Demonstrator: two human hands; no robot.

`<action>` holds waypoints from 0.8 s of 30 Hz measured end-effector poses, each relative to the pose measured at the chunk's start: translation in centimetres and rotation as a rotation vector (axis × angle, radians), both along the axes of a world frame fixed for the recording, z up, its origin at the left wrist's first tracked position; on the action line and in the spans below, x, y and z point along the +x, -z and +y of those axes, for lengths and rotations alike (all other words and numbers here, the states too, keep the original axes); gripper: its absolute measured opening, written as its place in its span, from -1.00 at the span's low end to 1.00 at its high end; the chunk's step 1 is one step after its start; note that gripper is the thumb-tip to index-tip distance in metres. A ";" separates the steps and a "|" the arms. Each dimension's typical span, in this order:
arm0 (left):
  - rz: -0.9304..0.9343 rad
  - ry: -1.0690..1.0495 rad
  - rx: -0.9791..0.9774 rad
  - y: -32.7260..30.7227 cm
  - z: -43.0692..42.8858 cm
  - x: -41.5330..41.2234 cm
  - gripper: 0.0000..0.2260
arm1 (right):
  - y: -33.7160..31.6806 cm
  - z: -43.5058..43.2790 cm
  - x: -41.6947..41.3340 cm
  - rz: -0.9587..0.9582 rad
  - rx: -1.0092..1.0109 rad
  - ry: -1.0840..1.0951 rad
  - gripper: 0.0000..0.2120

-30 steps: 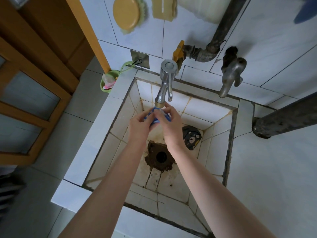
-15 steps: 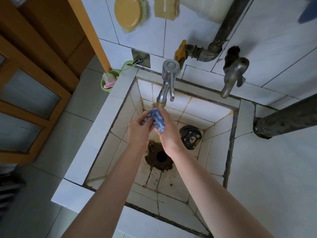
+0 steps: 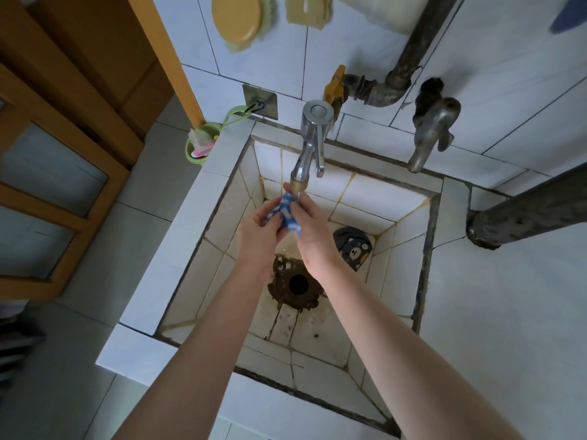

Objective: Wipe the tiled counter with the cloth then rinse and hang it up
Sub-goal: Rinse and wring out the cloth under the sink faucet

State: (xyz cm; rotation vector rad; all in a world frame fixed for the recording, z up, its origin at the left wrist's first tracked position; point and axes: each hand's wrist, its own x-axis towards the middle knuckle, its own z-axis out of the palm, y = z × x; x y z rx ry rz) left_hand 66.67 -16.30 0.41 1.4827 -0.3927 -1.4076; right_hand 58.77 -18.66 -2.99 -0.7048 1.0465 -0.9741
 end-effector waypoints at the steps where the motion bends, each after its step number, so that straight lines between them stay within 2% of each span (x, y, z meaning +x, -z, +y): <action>1: 0.007 0.006 -0.005 0.0 0.0 -0.1 -0.69 | 0.3 0.3 0.2 0.004 -0.045 -0.016 -0.77; 3: 0.009 0.035 -0.017 -0.1 0.2 -0.5 -0.71 | 0.2 0.4 0.4 0.111 -0.103 -0.019 -0.80; 6: -0.022 0.055 -0.027 0.0 0.3 -0.7 -0.71 | -0.2 0.1 0.0 0.080 -0.115 -0.015 -0.81; 8: -0.042 0.054 -0.024 0.1 0.4 -0.7 -0.71 | -0.7 -0.2 -0.1 0.146 -0.135 0.026 -0.83; 11: -0.099 0.082 -0.023 0.1 0.5 -0.5 -0.73 | -0.9 -1.1 0.1 0.249 -0.026 0.114 -0.76; 14: -0.110 0.075 -0.001 0.2 0.4 0.1 -0.73 | -0.7 -1.8 -0.2 0.239 0.114 0.068 -0.69; 17: -0.034 0.021 0.006 0.2 0.1 0.4 -0.71 | -0.1 -1.3 -0.1 0.227 0.081 -0.011 -0.57; 19: -0.022 0.024 -0.007 0.0 0.0 0.2 -0.70 | 0.2 -0.3 0.0 0.186 0.045 -0.059 -0.40; 20: -0.020 0.036 -0.020 -0.1 0.0 0.0 -0.70 | 0.4 0.0 0.0 0.147 0.027 -0.073 -0.43; 22: -0.013 0.061 -0.046 -0.3 0.1 -0.5 -0.71 | 0.1 0.3 -0.2 0.117 -0.030 -0.054 -0.69; 24: -0.032 0.067 -0.061 -0.3 0.4 -0.7 -0.71 | -0.4 0.4 0.0 0.160 -0.089 -0.002 -0.81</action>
